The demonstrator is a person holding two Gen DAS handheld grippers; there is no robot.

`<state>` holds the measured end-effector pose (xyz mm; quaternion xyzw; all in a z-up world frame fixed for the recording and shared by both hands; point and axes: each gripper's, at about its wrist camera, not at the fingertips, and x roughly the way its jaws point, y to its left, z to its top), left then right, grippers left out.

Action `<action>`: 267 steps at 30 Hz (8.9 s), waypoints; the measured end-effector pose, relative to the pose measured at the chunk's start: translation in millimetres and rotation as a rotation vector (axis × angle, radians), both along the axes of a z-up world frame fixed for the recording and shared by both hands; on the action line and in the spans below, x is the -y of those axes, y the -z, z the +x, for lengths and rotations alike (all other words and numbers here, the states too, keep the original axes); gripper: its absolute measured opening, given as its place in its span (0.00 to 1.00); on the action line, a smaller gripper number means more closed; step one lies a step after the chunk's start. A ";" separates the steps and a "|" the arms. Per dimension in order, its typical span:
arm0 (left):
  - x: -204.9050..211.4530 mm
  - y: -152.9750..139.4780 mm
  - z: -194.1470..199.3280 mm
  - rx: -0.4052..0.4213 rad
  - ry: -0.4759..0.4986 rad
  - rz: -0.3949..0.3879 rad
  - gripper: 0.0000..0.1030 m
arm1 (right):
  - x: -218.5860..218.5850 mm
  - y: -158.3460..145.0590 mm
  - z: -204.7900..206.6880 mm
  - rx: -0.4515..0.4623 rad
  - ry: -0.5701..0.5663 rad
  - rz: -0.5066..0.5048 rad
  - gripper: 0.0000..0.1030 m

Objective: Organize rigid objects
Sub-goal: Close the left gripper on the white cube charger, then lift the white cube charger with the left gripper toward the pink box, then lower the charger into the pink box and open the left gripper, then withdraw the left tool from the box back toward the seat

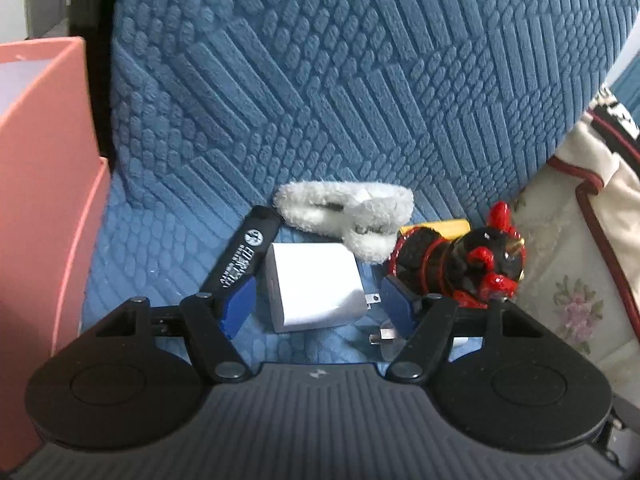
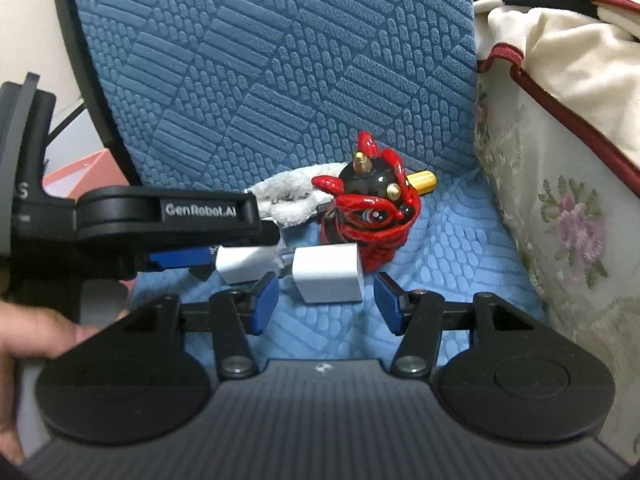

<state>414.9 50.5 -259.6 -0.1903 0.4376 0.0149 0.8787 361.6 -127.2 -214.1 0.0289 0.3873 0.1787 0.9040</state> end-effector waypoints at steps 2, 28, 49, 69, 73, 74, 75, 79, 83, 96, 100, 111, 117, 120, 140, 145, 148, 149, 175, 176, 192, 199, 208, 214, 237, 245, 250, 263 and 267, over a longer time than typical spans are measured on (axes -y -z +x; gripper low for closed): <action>-0.2 4.3 0.7 -0.007 -0.003 -0.009 0.69 | -2.2 1.8 3.7 -0.007 -0.005 0.004 0.55; 14.6 3.1 -28.1 0.000 0.045 0.025 0.59 | 2.2 5.3 2.5 -0.061 0.025 -0.019 0.44; 27.9 -3.6 -121.1 -0.032 0.076 0.052 0.58 | 18.8 -11.9 -81.6 -0.166 0.041 -0.063 0.44; 32.4 -6.5 -167.5 -0.058 0.114 0.033 0.61 | 34.3 1.5 -63.1 -0.202 0.144 -0.028 0.45; 33.0 -4.2 -165.8 -0.035 0.114 0.029 0.62 | 39.9 6.5 -64.1 -0.246 0.158 0.001 0.48; 33.2 -3.2 -165.3 -0.030 0.118 0.034 0.62 | 40.3 8.0 -64.7 -0.259 0.159 0.002 0.49; 33.3 -2.1 -165.1 -0.028 0.117 0.034 0.62 | 40.2 9.6 -65.2 -0.271 0.157 0.008 0.49; 33.5 -1.1 -165.1 -0.014 0.119 0.035 0.62 | 38.7 11.4 -68.8 -0.254 0.151 0.021 0.51; 33.0 -1.4 -164.9 -0.013 0.117 0.044 0.58 | 37.4 10.6 -70.7 -0.242 0.149 0.010 0.49; 37.4 -15.1 -168.7 -0.013 0.139 0.008 0.57 | 41.0 -3.7 -78.0 -0.248 0.147 0.005 0.49; 41.4 -29.6 -171.2 0.008 0.160 0.031 0.57 | 43.7 -15.5 -85.8 -0.247 0.167 -0.007 0.49; 26.6 -70.4 -187.1 0.046 0.125 -0.025 0.57 | 51.4 -49.5 -116.1 -0.206 0.148 0.014 0.49; 14.3 -96.3 -194.0 0.075 0.108 -0.043 0.57 | 36.0 -81.5 -120.9 -0.148 0.098 0.031 0.49; 7.0 -113.0 -195.2 0.102 0.104 -0.035 0.57 | 25.3 -100.4 -121.1 -0.110 0.064 0.034 0.49; -103.7 -196.8 -213.4 0.245 -0.034 -0.034 0.57 | -55.8 -195.2 -122.5 0.058 -0.083 0.067 0.49; -139.1 -207.7 -226.5 0.262 -0.075 -0.026 0.57 | -93.6 -205.5 -128.9 0.076 -0.153 0.071 0.49; -162.6 -209.7 -236.2 0.257 -0.108 -0.015 0.58 | -120.1 -207.9 -131.3 0.076 -0.201 0.079 0.49; -171.6 -209.8 -239.6 0.253 -0.118 -0.006 0.57 | -128.4 -207.8 -133.0 0.074 -0.217 0.079 0.49; -277.7 -87.0 -292.1 -0.039 -0.291 -0.036 0.58 | -255.1 -81.6 -141.3 -0.223 -0.406 -0.103 0.49; -279.3 -83.7 -293.3 -0.046 -0.293 -0.043 0.58 | -256.4 -77.7 -141.3 -0.231 -0.402 -0.108 0.49; -262.9 -117.2 -290.4 0.025 -0.274 -0.006 0.61 | -239.0 -97.4 -141.6 -0.177 -0.398 -0.053 0.49; -236.9 -157.4 -296.9 0.127 -0.264 0.033 0.61 | -209.3 -135.0 -143.7 -0.063 -0.356 -0.008 0.49; -185.3 -196.0 -294.9 0.220 -0.212 0.061 0.61 | -153.4 -175.2 -154.0 0.069 -0.288 0.054 0.49; -140.8 -201.0 -289.9 0.246 -0.165 0.076 0.61 | -113.0 -187.4 -160.4 0.144 -0.250 0.074 0.49; -10.4 -167.3 -266.8 0.225 -0.019 0.094 0.61 | 16.6 -149.3 -173.4 0.167 -0.104 0.025 0.49; 25.9 -150.1 -260.1 0.232 0.023 0.114 0.61 | 54.5 -126.9 -174.3 0.190 -0.047 -0.017 0.49; 45.2 -137.1 -257.3 0.234 0.039 0.097 0.61 | 73.2 -109.0 -179.2 0.209 -0.015 -0.014 0.49; 52.5 -101.0 -227.4 0.231 0.038 0.107 0.61 | 101.0 -81.6 -160.0 0.150 0.091 0.068 0.49; 47.3 -96.2 -212.5 0.236 0.032 0.119 0.61 | 96.1 -78.0 -148.9 0.193 0.118 0.063 0.49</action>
